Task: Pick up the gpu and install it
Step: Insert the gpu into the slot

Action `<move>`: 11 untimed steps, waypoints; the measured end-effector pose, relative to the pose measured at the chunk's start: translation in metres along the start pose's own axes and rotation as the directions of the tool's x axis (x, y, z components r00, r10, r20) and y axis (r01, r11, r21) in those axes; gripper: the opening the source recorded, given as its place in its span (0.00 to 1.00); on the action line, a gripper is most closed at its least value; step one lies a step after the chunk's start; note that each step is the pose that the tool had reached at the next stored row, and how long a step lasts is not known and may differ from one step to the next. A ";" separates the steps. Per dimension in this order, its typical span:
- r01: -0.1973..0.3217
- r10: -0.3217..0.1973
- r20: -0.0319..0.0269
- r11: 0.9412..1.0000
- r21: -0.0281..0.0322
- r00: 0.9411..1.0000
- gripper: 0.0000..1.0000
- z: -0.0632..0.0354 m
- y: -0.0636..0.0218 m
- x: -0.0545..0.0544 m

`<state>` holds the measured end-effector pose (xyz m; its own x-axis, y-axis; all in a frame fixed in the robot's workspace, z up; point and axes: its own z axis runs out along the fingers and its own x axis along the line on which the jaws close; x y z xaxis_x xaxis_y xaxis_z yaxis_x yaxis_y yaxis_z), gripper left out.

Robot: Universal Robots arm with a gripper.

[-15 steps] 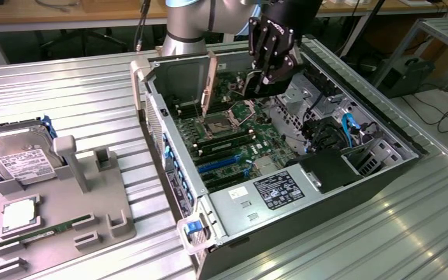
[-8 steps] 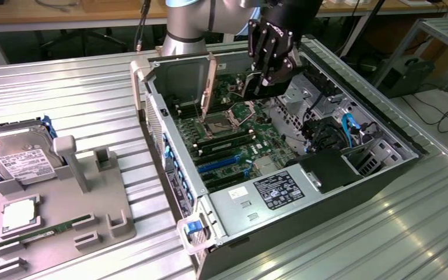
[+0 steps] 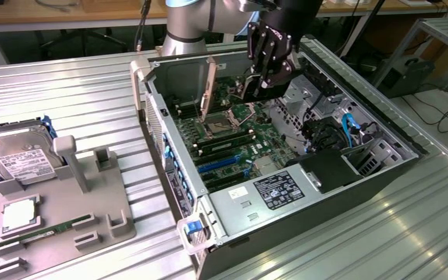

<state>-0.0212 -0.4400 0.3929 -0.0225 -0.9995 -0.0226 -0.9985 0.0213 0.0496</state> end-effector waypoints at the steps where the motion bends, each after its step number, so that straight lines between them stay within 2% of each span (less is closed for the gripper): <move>1: 0.000 0.000 0.000 1.000 0.000 1.000 0.27 0.0007 0.0000 0.000; 11: 0.000 0.000 0.000 1.000 0.000 1.000 0.27 0.0062 -0.0003 0.000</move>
<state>-0.0212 -0.4400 0.3867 -0.0225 -0.9995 -0.0226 -0.9985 0.0213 0.0497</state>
